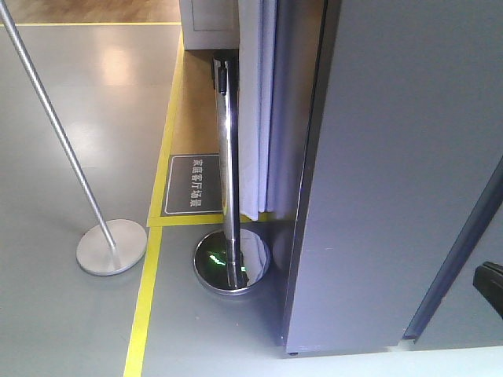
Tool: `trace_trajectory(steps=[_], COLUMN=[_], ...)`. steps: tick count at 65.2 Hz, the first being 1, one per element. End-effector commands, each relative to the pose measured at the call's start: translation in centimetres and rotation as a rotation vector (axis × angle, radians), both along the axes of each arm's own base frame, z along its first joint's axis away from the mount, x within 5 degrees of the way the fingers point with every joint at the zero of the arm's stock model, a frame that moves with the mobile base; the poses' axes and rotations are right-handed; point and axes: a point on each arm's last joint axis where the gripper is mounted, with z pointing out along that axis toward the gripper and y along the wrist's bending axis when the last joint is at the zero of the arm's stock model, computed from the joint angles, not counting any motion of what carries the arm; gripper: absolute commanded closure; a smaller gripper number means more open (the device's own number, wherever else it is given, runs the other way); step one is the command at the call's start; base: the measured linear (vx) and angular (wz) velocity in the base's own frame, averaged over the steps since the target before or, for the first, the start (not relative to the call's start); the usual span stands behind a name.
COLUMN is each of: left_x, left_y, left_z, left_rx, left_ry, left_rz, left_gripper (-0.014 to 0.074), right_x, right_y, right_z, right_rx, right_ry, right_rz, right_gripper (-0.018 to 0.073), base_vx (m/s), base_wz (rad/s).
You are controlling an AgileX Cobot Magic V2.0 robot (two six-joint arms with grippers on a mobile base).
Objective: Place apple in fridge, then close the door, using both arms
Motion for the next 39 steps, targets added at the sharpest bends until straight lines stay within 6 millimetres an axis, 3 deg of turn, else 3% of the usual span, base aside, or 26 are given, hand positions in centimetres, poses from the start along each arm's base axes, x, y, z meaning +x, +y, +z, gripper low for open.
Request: trace_trajectory(steps=[1,22,39], left_x=[-0.2,-0.2,-0.2], left_y=[-0.1,-0.1,-0.1], left_z=[1.4,1.4,1.4], left_rx=[-0.002,-0.002,-0.002], left_ry=[-0.111,-0.111,-0.111], left_rz=[-0.006,-0.006,-0.006], left_gripper=[0.0604,0.0604,0.0604], right_x=[0.2,0.4,-0.6], right_y=[-0.1,-0.7,-2.1], right_z=[1.1,0.7,-2.7], right_rx=[0.025,-0.024,0.102], right_ry=[-0.049,-0.072,-0.061], right_rz=[-0.019,-0.076,-0.283], right_gripper=[0.0562,0.0562,0.0562], base_vx=[0.00,0.00,0.00], base_wz=[0.00,0.00,0.00])
